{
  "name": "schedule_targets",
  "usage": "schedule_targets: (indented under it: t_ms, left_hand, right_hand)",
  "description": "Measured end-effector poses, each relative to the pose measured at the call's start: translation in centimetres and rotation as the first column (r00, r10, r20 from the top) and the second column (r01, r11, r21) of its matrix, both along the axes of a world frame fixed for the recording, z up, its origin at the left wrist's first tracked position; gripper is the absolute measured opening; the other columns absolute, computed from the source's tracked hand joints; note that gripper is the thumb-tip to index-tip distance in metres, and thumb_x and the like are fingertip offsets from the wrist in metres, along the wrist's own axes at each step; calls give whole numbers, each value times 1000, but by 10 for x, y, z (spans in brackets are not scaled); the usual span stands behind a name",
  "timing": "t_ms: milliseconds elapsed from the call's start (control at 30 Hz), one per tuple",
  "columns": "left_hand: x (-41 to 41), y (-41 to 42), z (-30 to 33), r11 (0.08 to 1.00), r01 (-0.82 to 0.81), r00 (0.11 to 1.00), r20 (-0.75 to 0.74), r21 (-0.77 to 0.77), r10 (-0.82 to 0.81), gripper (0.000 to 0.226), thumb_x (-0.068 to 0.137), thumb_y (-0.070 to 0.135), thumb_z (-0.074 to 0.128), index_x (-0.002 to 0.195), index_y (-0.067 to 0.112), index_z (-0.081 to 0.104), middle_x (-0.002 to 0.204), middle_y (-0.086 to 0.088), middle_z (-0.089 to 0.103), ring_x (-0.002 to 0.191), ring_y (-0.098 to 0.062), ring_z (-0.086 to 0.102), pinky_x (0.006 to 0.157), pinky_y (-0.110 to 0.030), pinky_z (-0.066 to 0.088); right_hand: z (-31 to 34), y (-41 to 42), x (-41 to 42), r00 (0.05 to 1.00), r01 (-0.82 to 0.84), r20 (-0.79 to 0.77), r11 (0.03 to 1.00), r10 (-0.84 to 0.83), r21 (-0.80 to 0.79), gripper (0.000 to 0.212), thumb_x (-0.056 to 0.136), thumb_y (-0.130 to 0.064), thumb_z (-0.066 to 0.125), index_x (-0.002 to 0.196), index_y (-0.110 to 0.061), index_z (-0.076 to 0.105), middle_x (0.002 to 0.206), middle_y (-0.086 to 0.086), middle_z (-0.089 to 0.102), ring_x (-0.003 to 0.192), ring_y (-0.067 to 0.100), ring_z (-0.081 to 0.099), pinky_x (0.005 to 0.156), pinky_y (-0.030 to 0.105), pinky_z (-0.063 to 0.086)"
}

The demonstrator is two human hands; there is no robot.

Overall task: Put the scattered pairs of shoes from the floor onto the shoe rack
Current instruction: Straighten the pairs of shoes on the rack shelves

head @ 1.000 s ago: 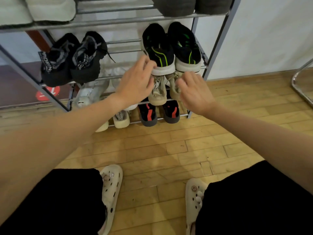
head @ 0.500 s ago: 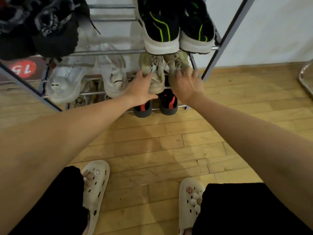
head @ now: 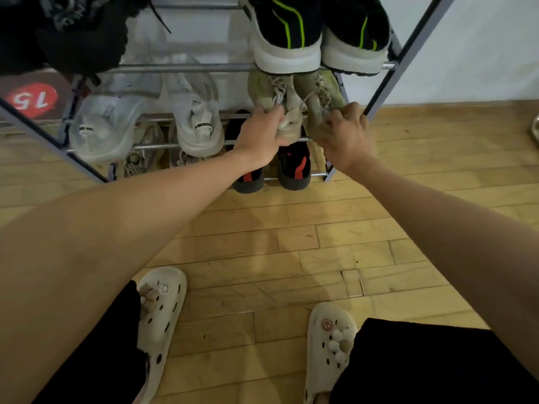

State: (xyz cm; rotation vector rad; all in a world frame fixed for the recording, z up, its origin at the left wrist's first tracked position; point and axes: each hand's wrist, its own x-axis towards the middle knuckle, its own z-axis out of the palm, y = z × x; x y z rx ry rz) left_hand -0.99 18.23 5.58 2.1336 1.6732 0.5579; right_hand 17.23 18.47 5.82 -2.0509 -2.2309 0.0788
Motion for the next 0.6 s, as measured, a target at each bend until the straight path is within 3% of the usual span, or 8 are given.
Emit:
schedule_targets:
  t_ms: [100, 233, 333, 433, 600]
  left_hand:
    - [12, 3, -1, 1000, 18, 1000, -23, -3, -18, 32, 87, 20, 67, 111, 5, 51, 116, -19, 50, 94, -34, 56, 82, -38, 45]
    - [11, 6, 1, 999, 39, 998, -41, -31, -40, 32, 87, 19, 67, 110, 5, 51, 116, -19, 50, 96, -35, 55, 83, -38, 43]
    - [1, 5, 4, 993, 89, 994, -53, -74, -93, 33, 89, 18, 63, 117, 6, 49, 121, -18, 49, 103, -34, 54, 86, -36, 42]
    - [-12, -4, 14, 984, 159, 982, -87, -83, -166, 43, 91, 14, 58, 131, 9, 41, 135, -16, 47, 116, -31, 53, 93, -43, 47]
    - [-53, -25, 35, 992, 87, 971, -231, 96, -62, 44, 91, 10, 55, 133, 10, 42, 133, -14, 51, 118, -29, 53, 92, -38, 46]
  right_hand:
    - [-1, 0, 0, 999, 9, -48, 1000, -10, -13, 41, 89, -18, 65, 126, -7, 50, 136, 20, 36, 119, 44, 44, 95, 50, 47]
    - [-1, 3, -1, 992, 32, -120, 999, -37, -39, 42, 87, -15, 68, 125, -8, 52, 137, 18, 35, 124, 41, 41, 100, 48, 45]
    - [0, 2, -7, 994, 62, -88, 997, -67, -54, 46, 88, -16, 68, 129, -9, 49, 140, 19, 34, 128, 40, 39, 104, 47, 42]
    - [6, -4, -23, 996, 93, -13, 994, -94, -62, 59, 84, -17, 69, 134, -6, 39, 142, 24, 32, 131, 43, 33, 110, 47, 32]
    - [19, -25, -66, 999, -44, 9, 998, 44, 45, 68, 80, -9, 63, 138, 0, 30, 145, 29, 27, 138, 45, 25, 115, 51, 25]
